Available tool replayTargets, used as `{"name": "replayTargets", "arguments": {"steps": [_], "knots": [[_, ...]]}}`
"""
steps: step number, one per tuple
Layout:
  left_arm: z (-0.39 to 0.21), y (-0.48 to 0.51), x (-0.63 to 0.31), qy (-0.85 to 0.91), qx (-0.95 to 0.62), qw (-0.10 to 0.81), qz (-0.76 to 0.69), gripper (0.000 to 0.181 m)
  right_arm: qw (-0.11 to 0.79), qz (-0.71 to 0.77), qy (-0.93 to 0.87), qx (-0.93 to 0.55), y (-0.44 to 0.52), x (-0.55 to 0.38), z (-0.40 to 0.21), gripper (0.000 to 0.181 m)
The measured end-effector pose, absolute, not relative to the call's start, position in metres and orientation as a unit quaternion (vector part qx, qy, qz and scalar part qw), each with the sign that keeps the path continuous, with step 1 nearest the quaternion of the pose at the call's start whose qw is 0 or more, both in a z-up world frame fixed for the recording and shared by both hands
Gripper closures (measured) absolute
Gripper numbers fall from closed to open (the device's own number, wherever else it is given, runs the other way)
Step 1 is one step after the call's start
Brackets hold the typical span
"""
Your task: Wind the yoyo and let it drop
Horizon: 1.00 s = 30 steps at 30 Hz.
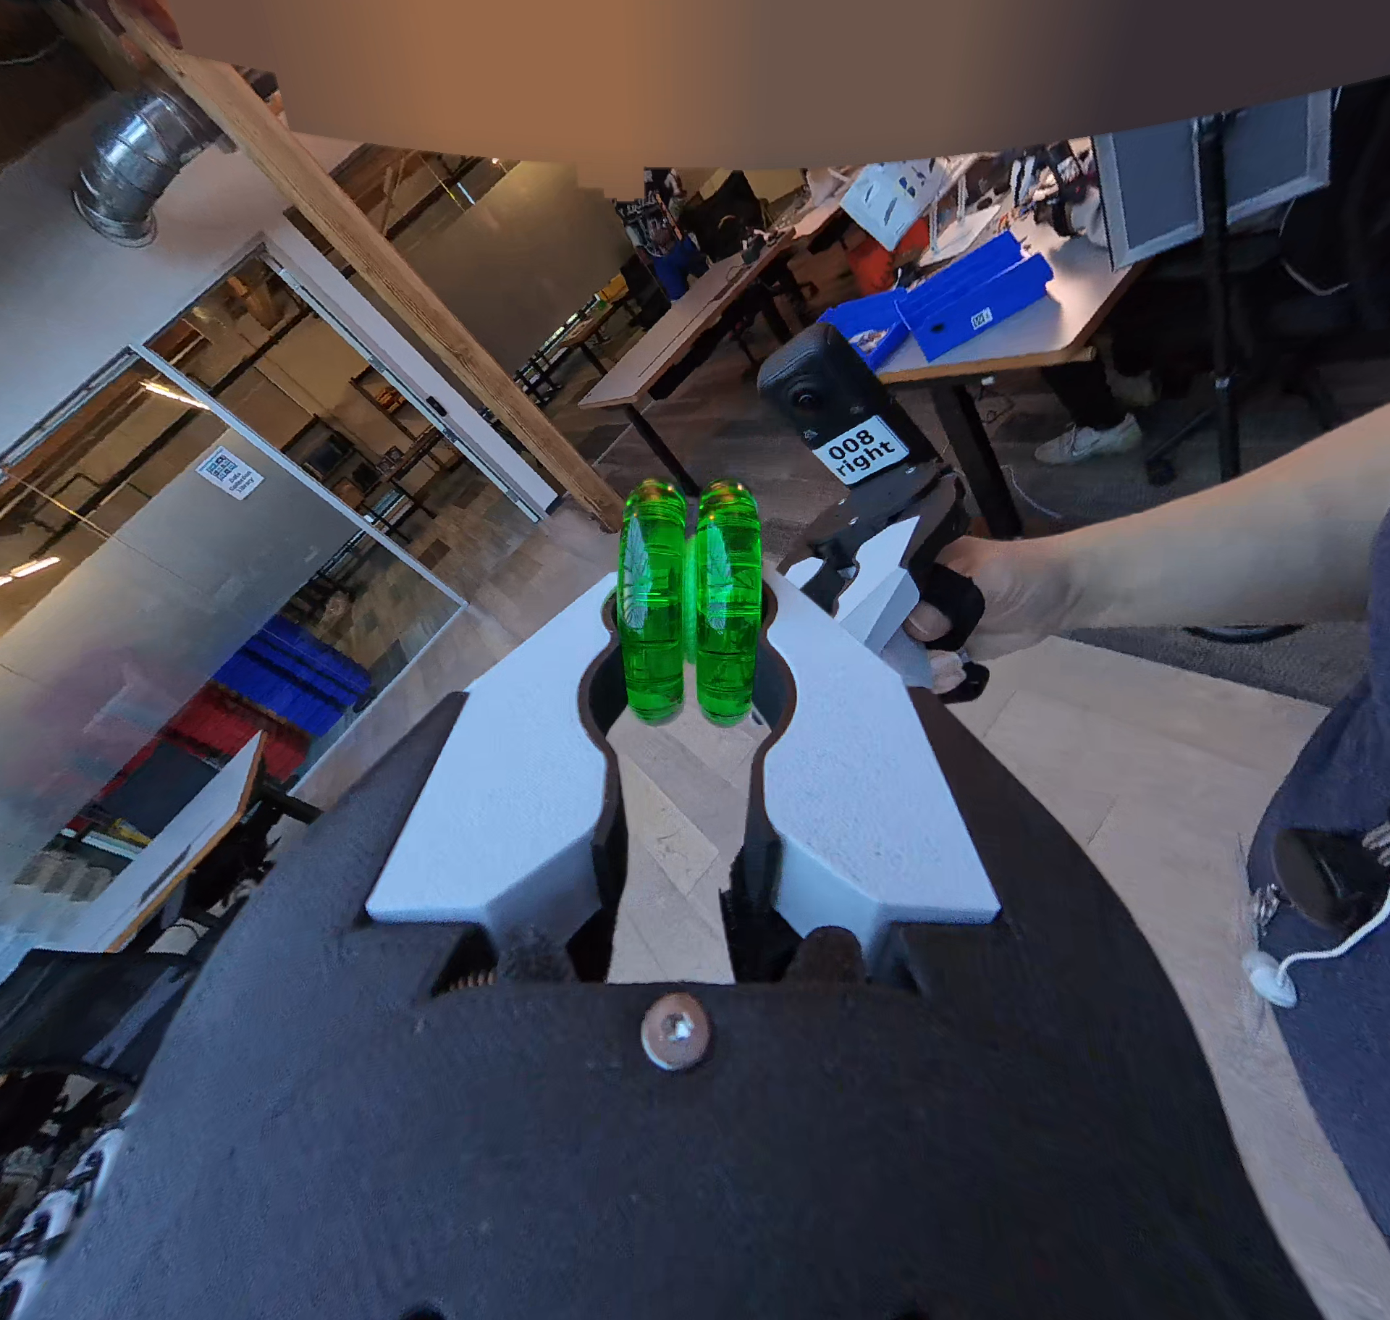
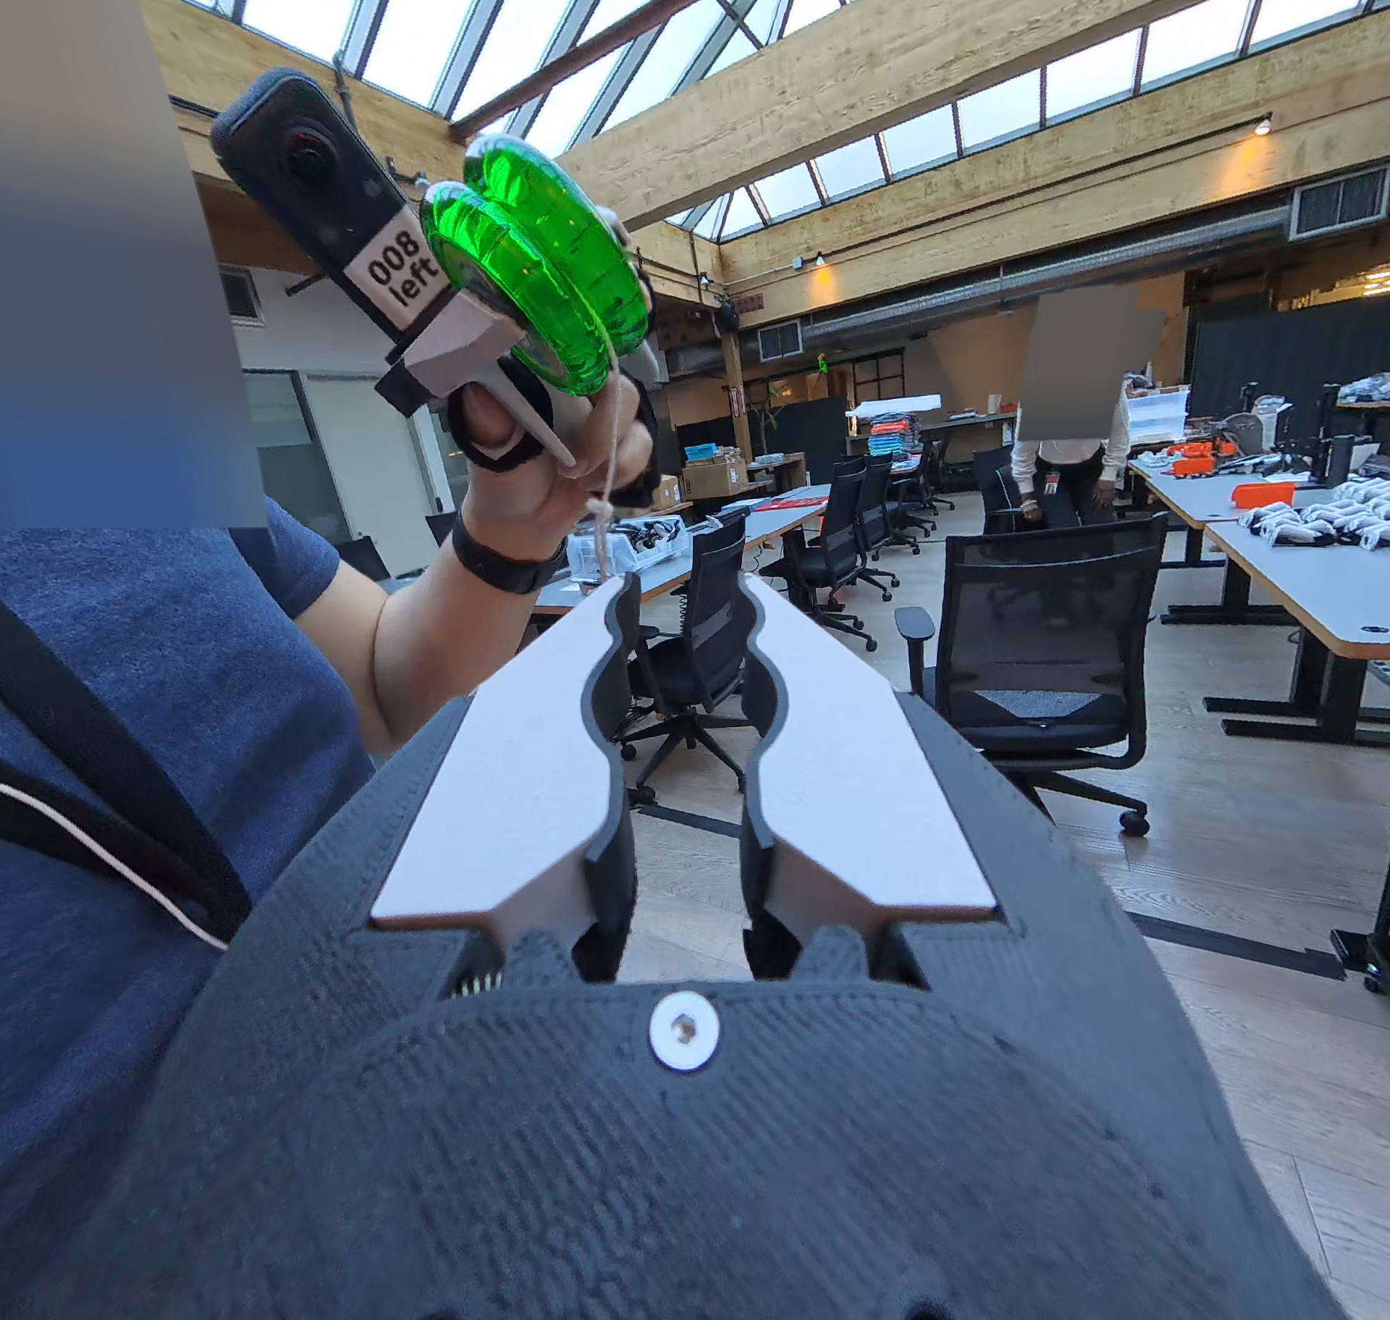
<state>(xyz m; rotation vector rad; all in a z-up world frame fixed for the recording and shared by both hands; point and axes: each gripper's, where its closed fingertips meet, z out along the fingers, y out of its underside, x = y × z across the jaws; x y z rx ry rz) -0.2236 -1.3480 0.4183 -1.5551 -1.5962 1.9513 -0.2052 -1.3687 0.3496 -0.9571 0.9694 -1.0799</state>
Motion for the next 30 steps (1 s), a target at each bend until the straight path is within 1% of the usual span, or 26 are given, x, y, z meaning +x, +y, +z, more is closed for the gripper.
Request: {"name": "replayTargets", "arguments": {"steps": [2,8,15,22,26,30], "knots": [[0.417,-1.347,-0.224,-0.53,-0.532,0.076,0.656,0.154,0.643,-0.472,0.426,-0.426,-1.366,-0.204,0.345,0.159],[0.424,-1.344,-0.221,-0.536,-0.51,0.125,0.661,0.154,0.649,-0.474,0.401,-0.44,-1.353,-0.208,0.349,0.154],[0.43,-1.346,-0.213,-0.54,-0.495,0.132,0.668,0.154,0.647,-0.48,0.393,-0.442,-1.35,-0.211,0.353,0.152],[0.431,-1.348,-0.215,-0.543,-0.49,0.133,0.669,0.154,0.619,-0.498,0.409,-0.45,-1.352,-0.208,0.352,0.159],[0.43,-1.348,-0.216,-0.544,-0.491,0.135,0.667,0.154,0.608,-0.504,0.409,-0.457,-1.35,-0.204,0.35,0.167],[0.43,-1.349,-0.217,-0.544,-0.491,0.131,0.668,0.154,0.585,-0.519,0.417,-0.463,-1.352,-0.201,0.348,0.17]]}}
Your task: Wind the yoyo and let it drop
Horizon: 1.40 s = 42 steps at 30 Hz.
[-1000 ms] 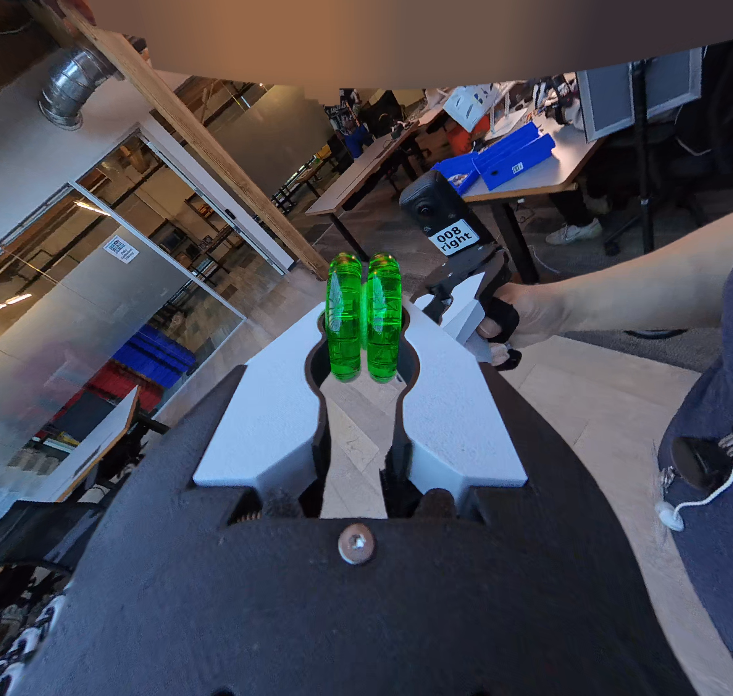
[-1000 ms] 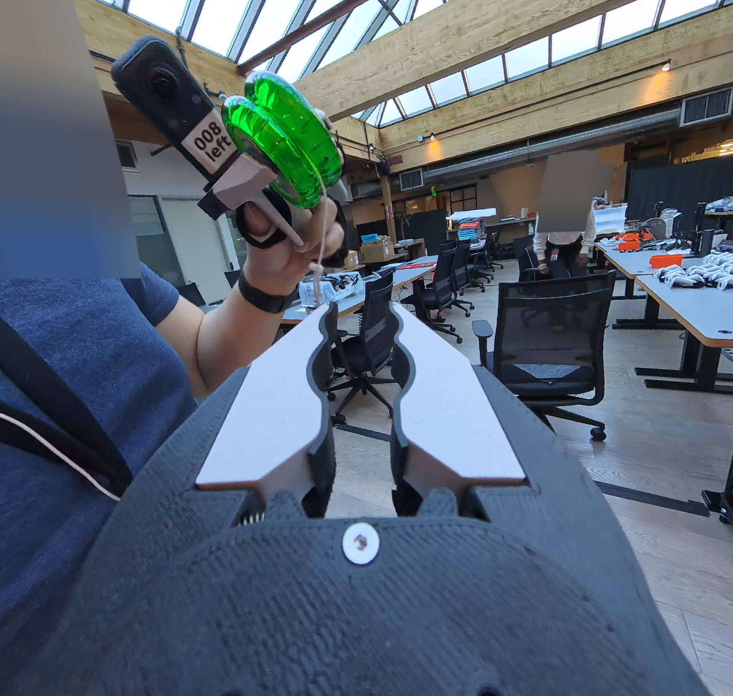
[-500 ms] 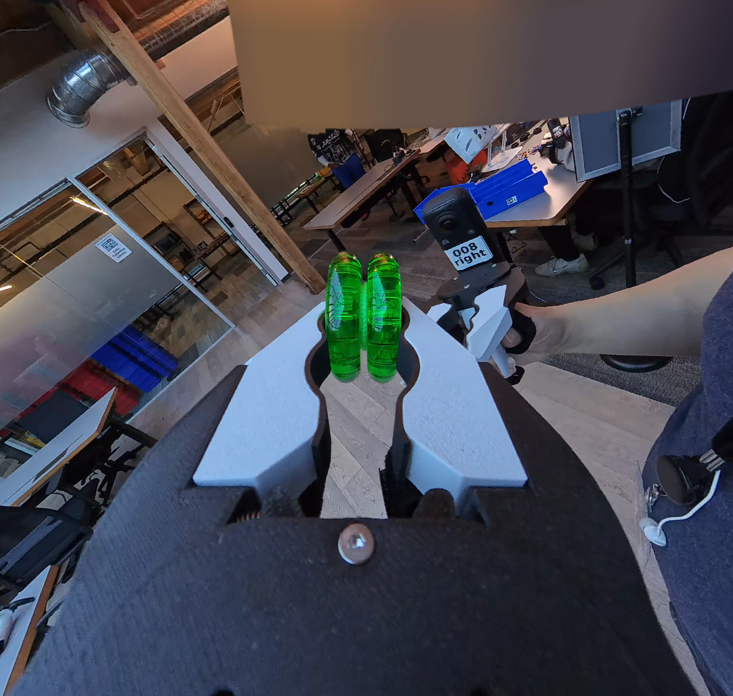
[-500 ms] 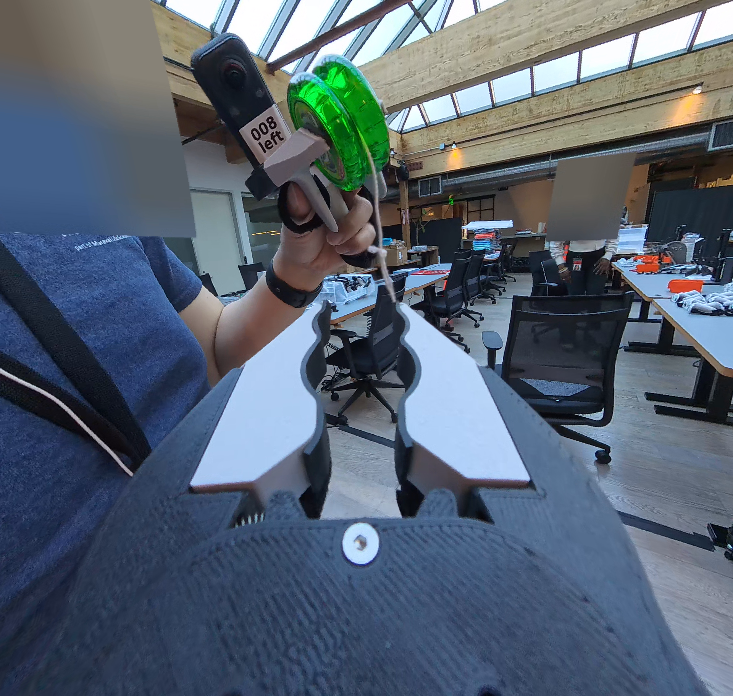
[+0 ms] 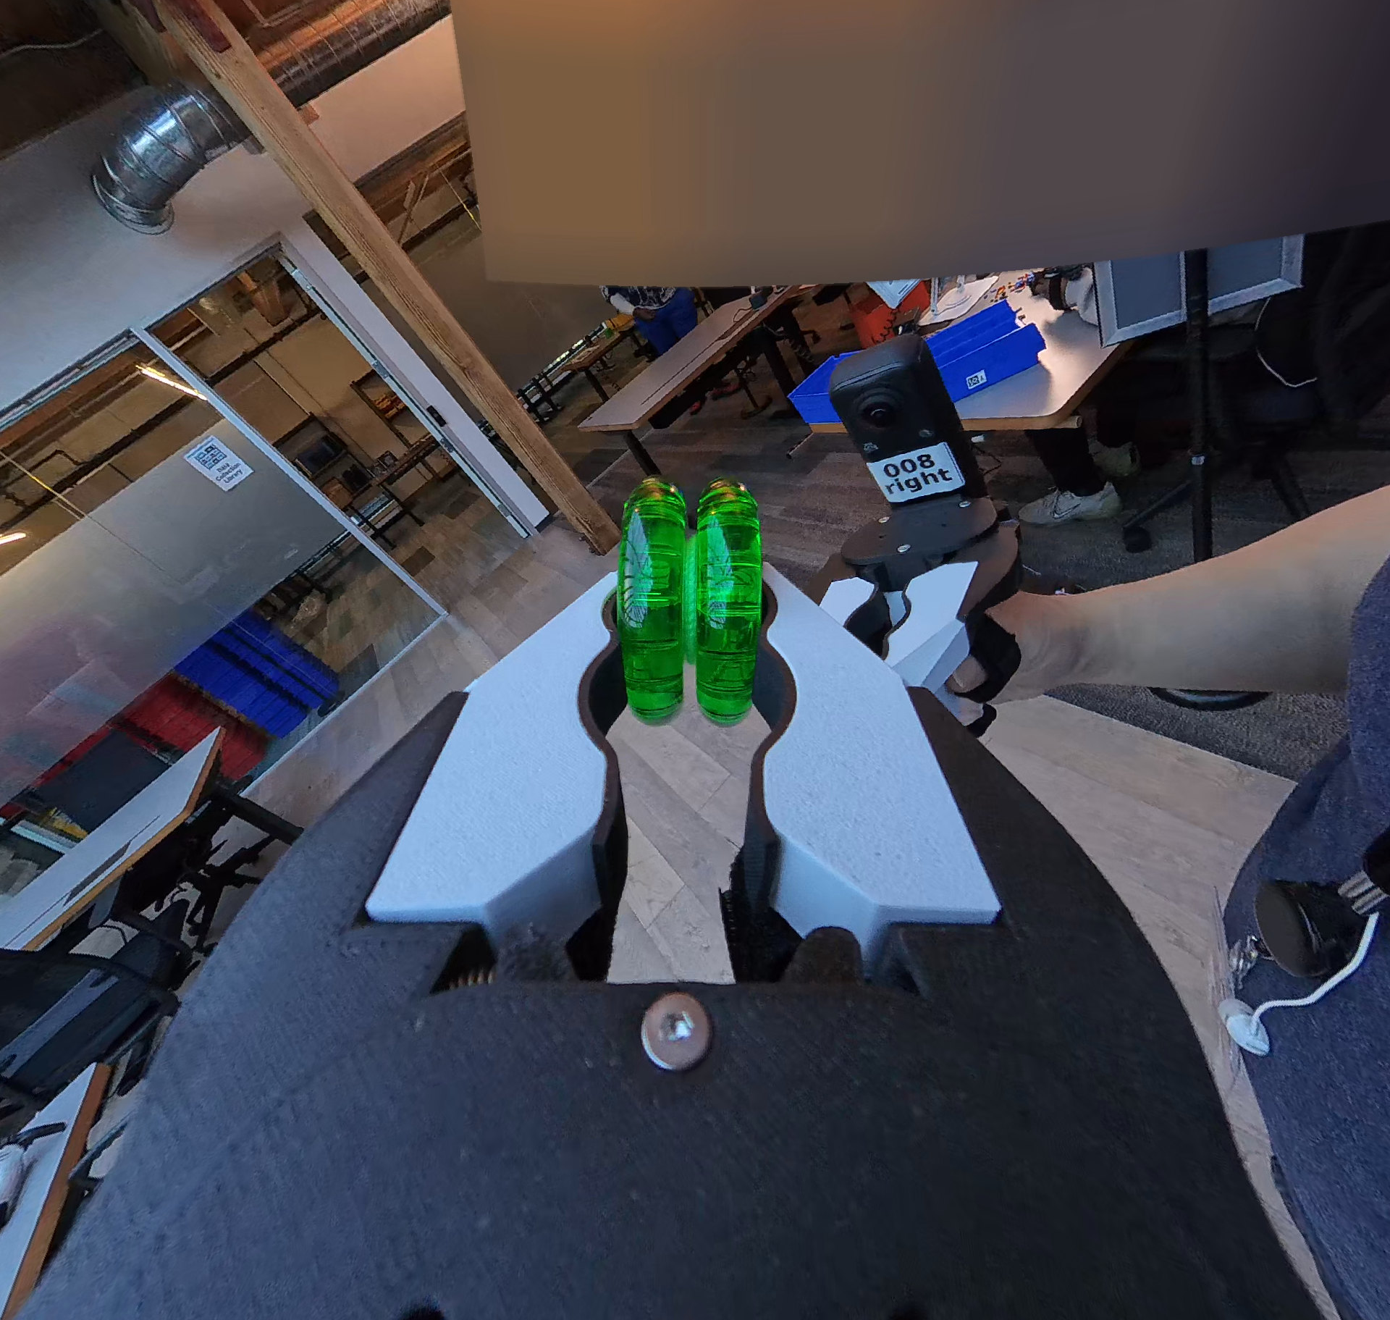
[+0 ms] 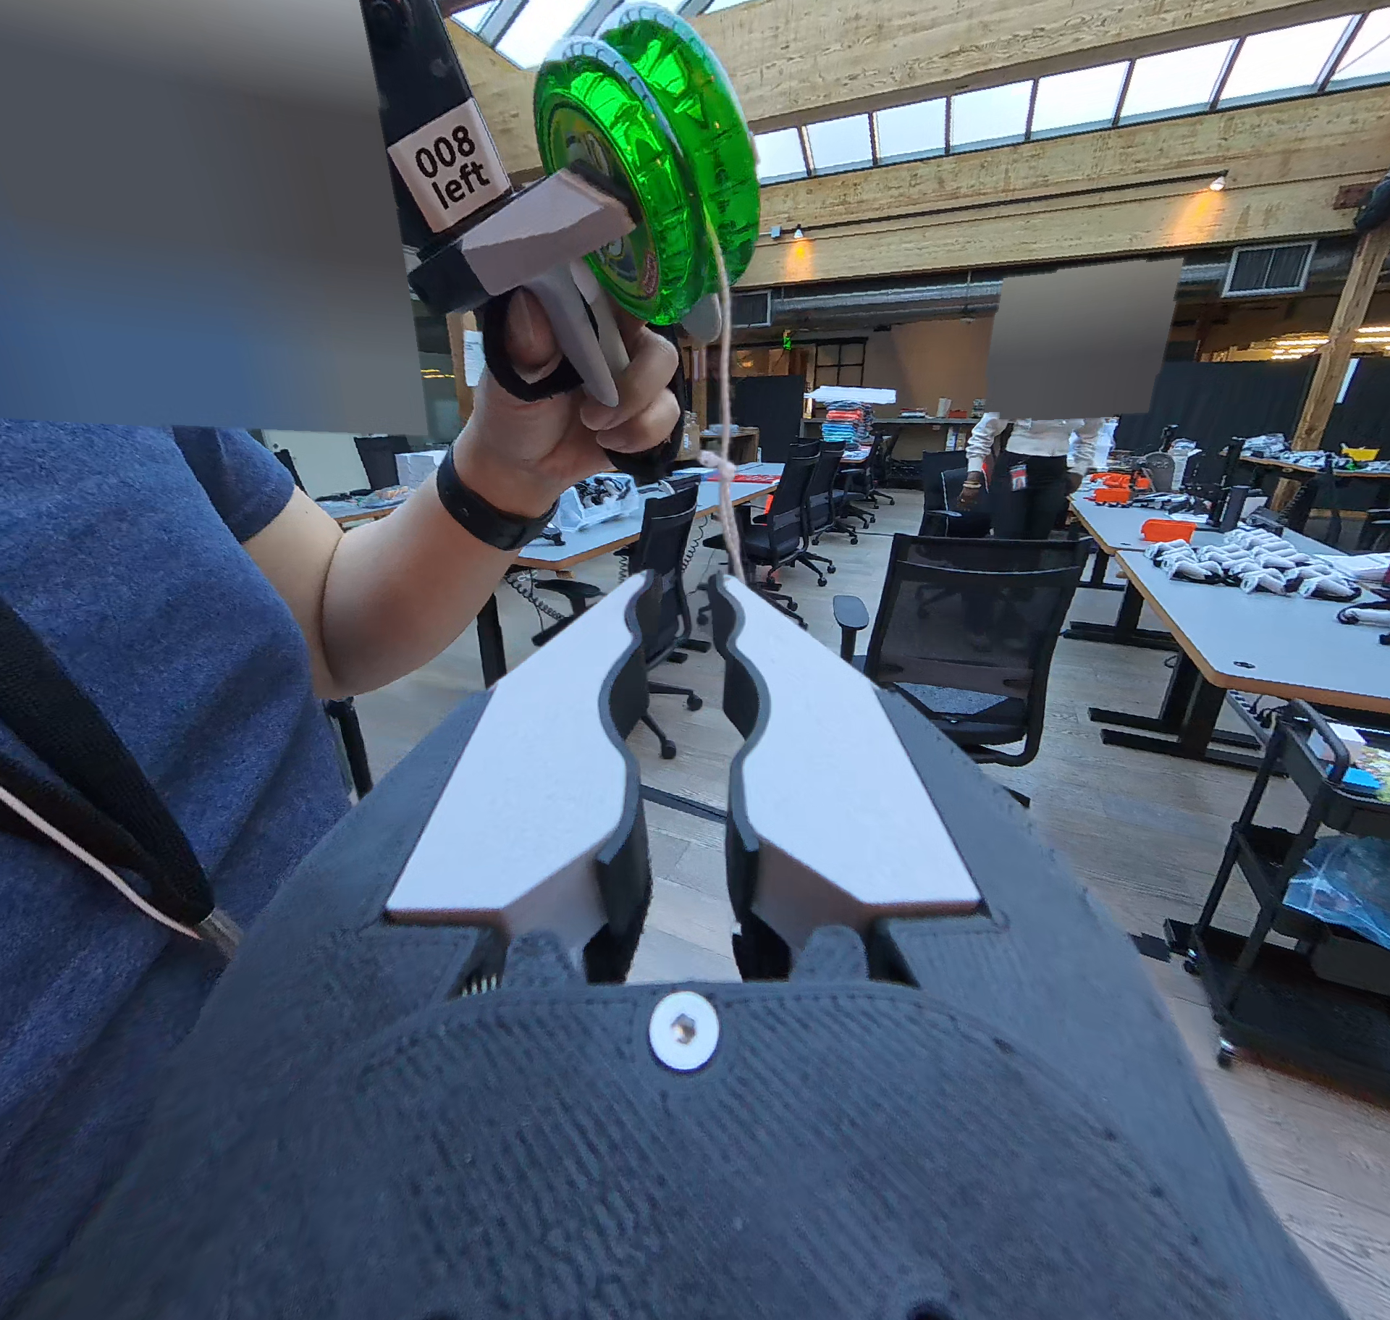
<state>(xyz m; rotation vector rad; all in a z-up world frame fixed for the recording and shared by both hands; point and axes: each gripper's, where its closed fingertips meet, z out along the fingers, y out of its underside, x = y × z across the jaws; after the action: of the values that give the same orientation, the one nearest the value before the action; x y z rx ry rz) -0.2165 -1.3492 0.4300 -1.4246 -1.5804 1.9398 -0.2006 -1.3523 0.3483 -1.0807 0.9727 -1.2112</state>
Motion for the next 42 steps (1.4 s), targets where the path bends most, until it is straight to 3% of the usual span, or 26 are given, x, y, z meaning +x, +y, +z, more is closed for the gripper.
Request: {"name": "replayTargets", "arguments": {"steps": [23,25,31,33,34,39,41,42], "knots": [[0.428,-1.347,-0.224,-0.546,-0.489,0.143,0.665,0.154,0.551,-0.553,0.418,-0.466,-1.355,-0.196,0.351,0.174],[0.428,-1.347,-0.224,-0.547,-0.489,0.143,0.664,0.154,0.554,-0.548,0.415,-0.47,-1.353,-0.196,0.351,0.181],[0.427,-1.349,-0.221,-0.553,-0.483,0.145,0.663,0.154,0.553,-0.546,0.424,-0.466,-1.354,-0.196,0.349,0.171],[0.427,-1.348,-0.22,-0.554,-0.482,0.144,0.664,0.154,0.558,-0.544,0.424,-0.462,-1.355,-0.197,0.349,0.172],[0.428,-1.348,-0.22,-0.554,-0.482,0.144,0.664,0.154,0.562,-0.541,0.422,-0.462,-1.354,-0.197,0.349,0.181],[0.427,-1.347,-0.222,-0.554,-0.484,0.144,0.662,0.154,0.577,-0.527,0.422,-0.46,-1.352,-0.197,0.35,0.181],[0.427,-1.347,-0.222,-0.554,-0.483,0.145,0.662,0.154,0.576,-0.527,0.429,-0.454,-1.355,-0.197,0.35,0.169],[0.427,-1.347,-0.222,-0.554,-0.483,0.145,0.663,0.154,0.577,-0.526,0.429,-0.454,-1.355,-0.197,0.35,0.175]]}}
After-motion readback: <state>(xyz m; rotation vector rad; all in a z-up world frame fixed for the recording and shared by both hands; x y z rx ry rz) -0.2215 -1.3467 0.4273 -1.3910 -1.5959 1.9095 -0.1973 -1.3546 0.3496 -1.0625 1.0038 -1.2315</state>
